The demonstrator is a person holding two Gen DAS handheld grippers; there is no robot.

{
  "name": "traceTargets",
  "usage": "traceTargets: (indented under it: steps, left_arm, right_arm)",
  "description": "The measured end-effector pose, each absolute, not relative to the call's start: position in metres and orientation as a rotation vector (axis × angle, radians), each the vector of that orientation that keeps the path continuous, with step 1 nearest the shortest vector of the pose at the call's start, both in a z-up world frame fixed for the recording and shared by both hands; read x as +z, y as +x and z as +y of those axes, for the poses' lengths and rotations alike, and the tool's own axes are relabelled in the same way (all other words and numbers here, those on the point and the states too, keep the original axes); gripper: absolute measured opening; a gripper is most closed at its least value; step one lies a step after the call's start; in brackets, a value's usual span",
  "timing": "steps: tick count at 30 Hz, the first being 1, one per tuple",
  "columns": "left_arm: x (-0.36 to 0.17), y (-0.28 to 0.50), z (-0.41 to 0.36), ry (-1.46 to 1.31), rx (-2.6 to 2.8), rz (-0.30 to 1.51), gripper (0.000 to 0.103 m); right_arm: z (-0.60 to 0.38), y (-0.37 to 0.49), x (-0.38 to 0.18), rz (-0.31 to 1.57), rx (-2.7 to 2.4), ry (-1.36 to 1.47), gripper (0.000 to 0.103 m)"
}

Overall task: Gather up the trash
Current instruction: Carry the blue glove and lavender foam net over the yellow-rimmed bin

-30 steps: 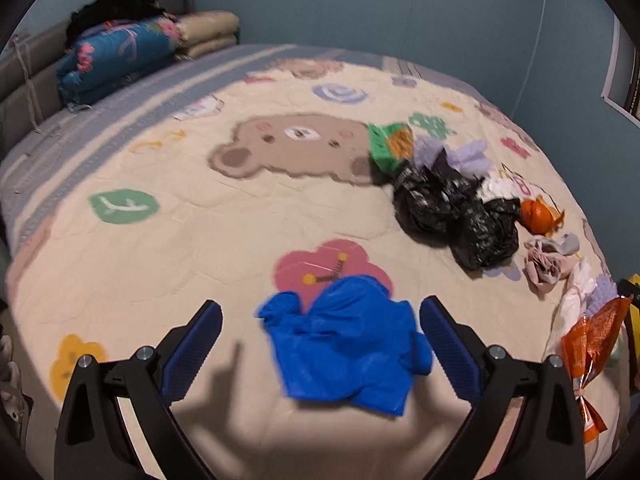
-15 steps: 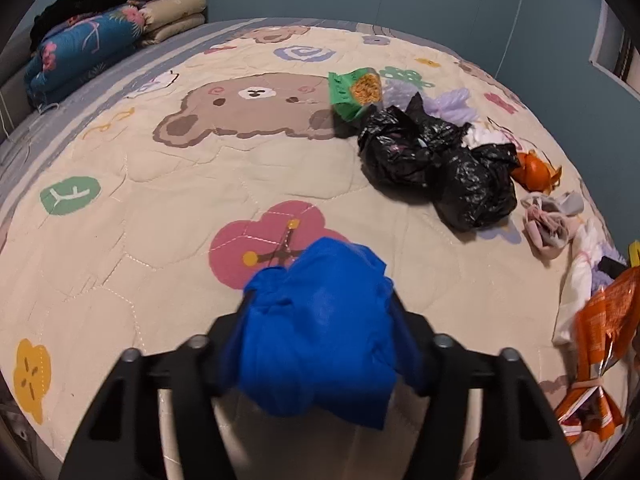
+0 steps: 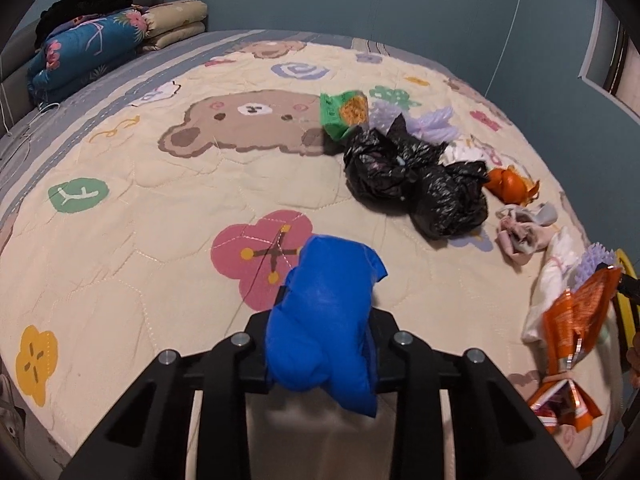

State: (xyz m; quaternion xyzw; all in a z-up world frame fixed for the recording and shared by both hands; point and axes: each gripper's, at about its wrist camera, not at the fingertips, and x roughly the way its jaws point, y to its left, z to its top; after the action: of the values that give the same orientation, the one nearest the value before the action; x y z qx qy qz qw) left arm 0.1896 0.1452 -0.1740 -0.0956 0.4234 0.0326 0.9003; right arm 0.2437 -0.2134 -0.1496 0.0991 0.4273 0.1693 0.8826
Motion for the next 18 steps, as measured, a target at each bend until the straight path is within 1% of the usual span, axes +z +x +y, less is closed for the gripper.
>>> traceTargets:
  steps: [4, 10, 18]
  left_arm:
    - [-0.157, 0.177, 0.143, -0.192, 0.066, 0.833, 0.029]
    - [-0.113, 0.154, 0.127, -0.182, 0.034, 0.745, 0.029]
    - [-0.058, 0.131, 0.076, -0.15, -0.058, 0.652, 0.029]
  right_arm:
    - [-0.223, 0.227, -0.129, 0.839, 0.358, 0.224, 0.014]
    - [-0.242, 0.2, -0.102, 0.772, 0.369, 0.241, 0.014]
    - [-0.283, 0.163, -0.072, 0.703, 0.367, 0.302, 0.014]
